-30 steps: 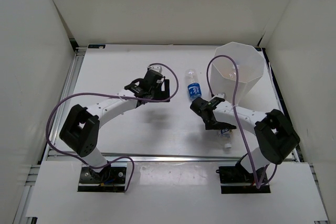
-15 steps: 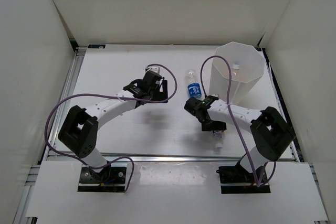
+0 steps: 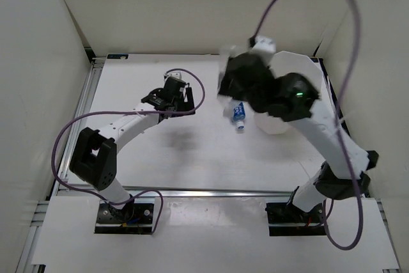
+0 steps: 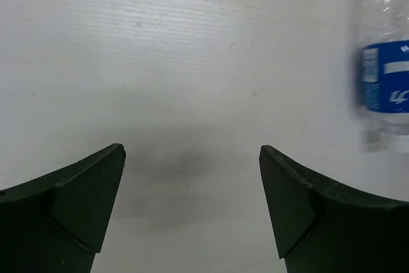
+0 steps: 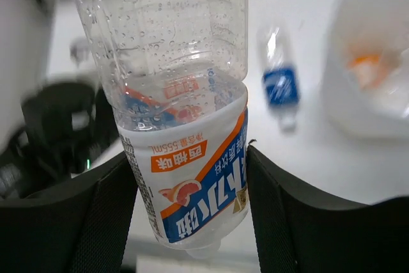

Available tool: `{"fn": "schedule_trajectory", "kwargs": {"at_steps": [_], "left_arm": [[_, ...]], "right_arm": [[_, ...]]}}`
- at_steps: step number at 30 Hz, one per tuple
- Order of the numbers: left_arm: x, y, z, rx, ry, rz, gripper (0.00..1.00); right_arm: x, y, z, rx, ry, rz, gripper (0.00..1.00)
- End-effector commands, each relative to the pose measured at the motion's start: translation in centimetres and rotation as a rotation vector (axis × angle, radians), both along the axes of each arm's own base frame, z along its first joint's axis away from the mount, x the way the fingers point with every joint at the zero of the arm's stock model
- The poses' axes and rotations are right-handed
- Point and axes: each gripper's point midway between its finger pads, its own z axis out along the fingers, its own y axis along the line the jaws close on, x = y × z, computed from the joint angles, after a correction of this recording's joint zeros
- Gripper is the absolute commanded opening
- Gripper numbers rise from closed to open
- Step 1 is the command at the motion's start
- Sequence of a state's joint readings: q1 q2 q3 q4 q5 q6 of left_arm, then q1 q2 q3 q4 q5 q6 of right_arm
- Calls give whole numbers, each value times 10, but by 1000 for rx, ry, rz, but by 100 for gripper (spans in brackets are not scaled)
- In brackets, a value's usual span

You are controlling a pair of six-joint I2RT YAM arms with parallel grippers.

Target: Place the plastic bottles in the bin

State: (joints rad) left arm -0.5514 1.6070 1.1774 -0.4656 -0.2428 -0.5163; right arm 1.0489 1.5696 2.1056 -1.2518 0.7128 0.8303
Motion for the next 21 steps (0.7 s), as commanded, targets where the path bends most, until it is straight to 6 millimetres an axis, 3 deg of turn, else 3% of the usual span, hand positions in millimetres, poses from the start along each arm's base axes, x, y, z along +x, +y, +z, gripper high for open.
{"fn": "schedule_trajectory", "kwargs": {"at_steps": [1,2,3,6,11,12,15,16,18,19,21], "left_arm": [[18,-21,34,-148,-26,-40,97],[25,-24,42,-177,-32,-39,100],[28,-29,36,-193,-10,-30,100],[36,-50,46,-254,0,-89,100],[49,-75,42,-280,18,-124,100],[52,-77,42,-281,15,-125,100],[62,-83,43,-303,11,-109,100],[66,-87,42,-309,15,-117,100],[70,-93,41,-326,23,-120,100],[74,-99,49,-350,15,-126,100],[77,-112,42,-379,45,-165,100]], "right_arm": [[31,-93,68,-81,-216,-178,7],[41,-108,73,-123,-251,-191,10],[59,-126,78,-90,-287,-243,11],[83,-156,76,-112,-304,-287,13],[118,-176,70,-84,-292,-330,17],[129,-183,66,-85,-279,-334,32],[139,-186,54,-90,-236,-327,58],[141,-193,47,-112,-211,-347,72],[141,-200,40,-119,-189,-375,81],[142,-204,32,-132,-168,-385,97],[132,-212,37,-130,-173,-396,100]]}}
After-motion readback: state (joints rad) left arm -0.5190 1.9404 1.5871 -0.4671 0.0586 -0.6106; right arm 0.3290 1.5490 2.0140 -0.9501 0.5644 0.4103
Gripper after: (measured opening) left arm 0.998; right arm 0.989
